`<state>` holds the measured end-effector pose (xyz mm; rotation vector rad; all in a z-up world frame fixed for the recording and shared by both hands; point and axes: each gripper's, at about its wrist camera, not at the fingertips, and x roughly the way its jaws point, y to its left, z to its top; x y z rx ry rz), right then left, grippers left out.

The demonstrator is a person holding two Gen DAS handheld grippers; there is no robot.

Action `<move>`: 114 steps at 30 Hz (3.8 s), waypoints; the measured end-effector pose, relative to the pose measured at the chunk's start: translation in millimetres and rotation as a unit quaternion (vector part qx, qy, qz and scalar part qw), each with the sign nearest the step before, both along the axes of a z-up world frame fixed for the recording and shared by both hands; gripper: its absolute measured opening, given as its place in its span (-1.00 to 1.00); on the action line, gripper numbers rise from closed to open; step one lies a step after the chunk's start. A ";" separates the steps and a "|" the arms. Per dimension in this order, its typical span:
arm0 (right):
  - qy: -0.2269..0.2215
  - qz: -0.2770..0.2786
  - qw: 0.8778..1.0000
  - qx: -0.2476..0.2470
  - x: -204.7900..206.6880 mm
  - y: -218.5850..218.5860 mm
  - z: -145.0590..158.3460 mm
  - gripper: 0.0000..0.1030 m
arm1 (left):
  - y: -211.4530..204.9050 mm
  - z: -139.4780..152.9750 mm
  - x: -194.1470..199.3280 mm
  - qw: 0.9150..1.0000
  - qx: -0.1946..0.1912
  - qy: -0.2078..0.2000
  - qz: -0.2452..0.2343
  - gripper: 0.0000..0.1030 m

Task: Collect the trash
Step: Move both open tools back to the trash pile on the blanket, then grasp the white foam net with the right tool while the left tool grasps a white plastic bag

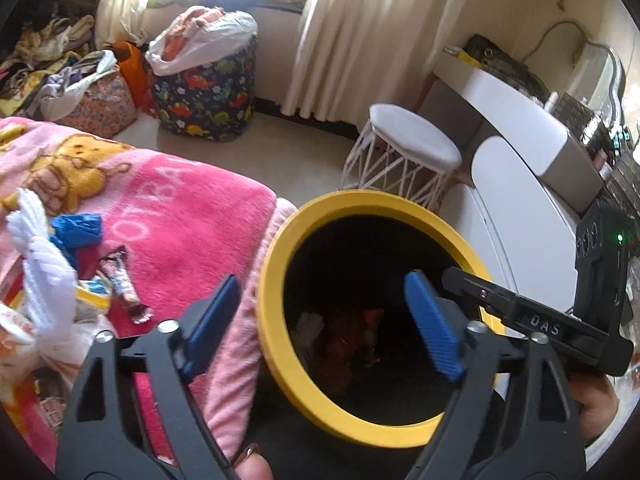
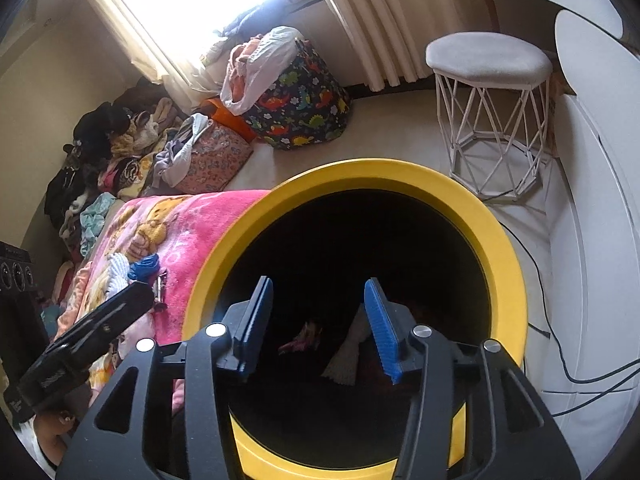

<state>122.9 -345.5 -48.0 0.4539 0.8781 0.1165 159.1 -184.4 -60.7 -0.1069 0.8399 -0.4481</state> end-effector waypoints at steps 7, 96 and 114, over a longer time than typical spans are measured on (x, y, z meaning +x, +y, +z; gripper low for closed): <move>-0.040 0.018 0.999 -0.014 -2.0 15.1 21.3 0.21 | 21.1 16.8 -3.7 0.999 0.004 -0.027 0.034 0.78; -0.080 0.272 0.957 -0.066 29.3 232.4 35.7 0.44 | 252.9 20.3 -27.3 0.960 -0.014 -0.028 0.277 0.78; -0.038 0.290 0.954 -0.065 82.5 265.0 6.7 -0.04 | 269.3 -41.0 -41.7 0.956 -0.099 0.081 0.264 0.30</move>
